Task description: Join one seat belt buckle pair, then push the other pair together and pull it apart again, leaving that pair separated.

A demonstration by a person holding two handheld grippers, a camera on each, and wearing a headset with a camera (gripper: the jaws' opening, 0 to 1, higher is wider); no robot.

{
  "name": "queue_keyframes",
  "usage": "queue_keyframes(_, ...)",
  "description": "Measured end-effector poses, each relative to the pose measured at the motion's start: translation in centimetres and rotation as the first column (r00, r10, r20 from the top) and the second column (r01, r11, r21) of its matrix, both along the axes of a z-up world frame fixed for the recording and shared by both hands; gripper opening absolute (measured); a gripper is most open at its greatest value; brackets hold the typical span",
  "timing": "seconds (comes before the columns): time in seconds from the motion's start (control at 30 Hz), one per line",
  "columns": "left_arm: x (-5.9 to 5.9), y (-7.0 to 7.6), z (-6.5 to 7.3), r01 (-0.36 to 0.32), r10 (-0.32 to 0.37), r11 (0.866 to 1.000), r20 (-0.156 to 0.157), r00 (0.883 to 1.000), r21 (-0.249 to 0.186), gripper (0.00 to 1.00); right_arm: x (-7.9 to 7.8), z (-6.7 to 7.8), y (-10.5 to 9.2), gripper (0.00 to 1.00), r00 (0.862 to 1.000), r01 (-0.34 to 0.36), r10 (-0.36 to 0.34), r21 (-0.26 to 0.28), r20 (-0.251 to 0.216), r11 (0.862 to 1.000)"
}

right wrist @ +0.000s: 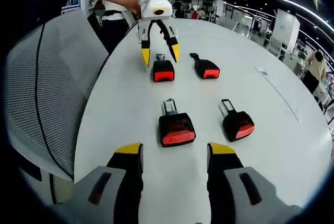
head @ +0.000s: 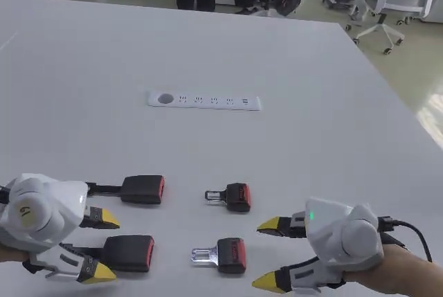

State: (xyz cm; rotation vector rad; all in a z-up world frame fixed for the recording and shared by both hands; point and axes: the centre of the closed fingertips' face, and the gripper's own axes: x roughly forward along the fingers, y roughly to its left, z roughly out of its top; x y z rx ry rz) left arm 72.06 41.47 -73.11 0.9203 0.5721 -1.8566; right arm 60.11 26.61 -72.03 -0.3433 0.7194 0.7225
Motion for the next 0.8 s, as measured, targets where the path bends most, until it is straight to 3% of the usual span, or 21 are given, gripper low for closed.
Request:
queue_keyframes(0.4,0.1,0.1,-1.0,0.082,-0.083,0.994,0.010,0.997,0.073,0.33,1.4,-1.4,0.8,0.38,0.997,-0.065,0.064,-0.018,-0.034,0.998)
queue_keyframes(0.8,0.0,0.3,-1.3,0.133,-0.133,0.987,-0.002,0.991,0.088,0.33,1.7,-2.3,1.5,0.33,0.992,-0.116,0.114,-0.032,-0.059,0.993)
